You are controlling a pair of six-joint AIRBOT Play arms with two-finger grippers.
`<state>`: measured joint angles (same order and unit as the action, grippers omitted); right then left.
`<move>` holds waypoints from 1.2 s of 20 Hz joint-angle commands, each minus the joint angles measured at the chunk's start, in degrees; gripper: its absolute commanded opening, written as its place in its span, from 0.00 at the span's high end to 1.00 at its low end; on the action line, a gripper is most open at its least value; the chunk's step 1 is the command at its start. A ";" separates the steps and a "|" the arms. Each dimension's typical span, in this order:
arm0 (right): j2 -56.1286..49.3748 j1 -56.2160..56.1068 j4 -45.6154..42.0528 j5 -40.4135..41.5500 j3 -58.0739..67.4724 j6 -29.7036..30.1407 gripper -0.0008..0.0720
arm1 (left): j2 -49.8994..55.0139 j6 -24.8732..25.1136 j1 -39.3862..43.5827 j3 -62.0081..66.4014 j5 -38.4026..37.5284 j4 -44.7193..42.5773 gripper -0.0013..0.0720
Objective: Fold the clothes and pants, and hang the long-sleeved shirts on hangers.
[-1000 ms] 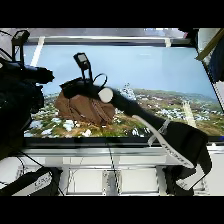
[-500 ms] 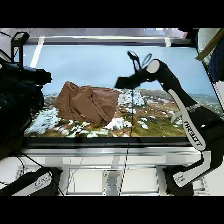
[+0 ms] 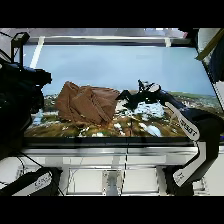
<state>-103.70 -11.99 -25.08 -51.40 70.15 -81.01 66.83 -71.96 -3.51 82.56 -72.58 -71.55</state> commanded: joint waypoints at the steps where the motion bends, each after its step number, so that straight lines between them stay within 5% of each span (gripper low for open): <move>1: -3.87 -0.26 13.90 -0.44 -1.18 5.51 0.04 | -0.04 -0.04 -0.04 -0.02 -0.96 0.04 0.97; 13: -4.68 -12.46 14.32 -0.76 4.92 8.87 0.06 | -0.04 0.00 -0.04 -0.02 -1.29 0.04 0.96; 14: -4.68 -13.00 14.27 0.44 5.57 8.90 0.11 | -0.04 0.00 -0.04 -0.02 -1.27 0.04 0.96; 15: -4.68 -13.46 14.32 2.14 5.99 8.87 0.29 | -0.04 0.00 -0.04 -0.02 -1.29 0.04 0.97; 16: -4.68 -13.46 14.29 4.39 6.19 8.85 0.66 | -0.04 0.00 -0.04 -0.02 -1.31 0.02 0.97; 17: -4.68 -13.44 14.64 6.16 6.19 8.55 0.93 | -0.04 0.00 -0.04 -0.02 -1.42 0.02 0.96; 24: -1.11 1.07 4.37 -0.57 6.19 8.26 0.95 | -0.04 0.02 -0.04 -0.02 -2.32 -0.02 0.97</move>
<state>-106.76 -17.26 -14.98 -48.56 76.20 -72.42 66.83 -71.99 -3.51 82.56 -74.70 -71.53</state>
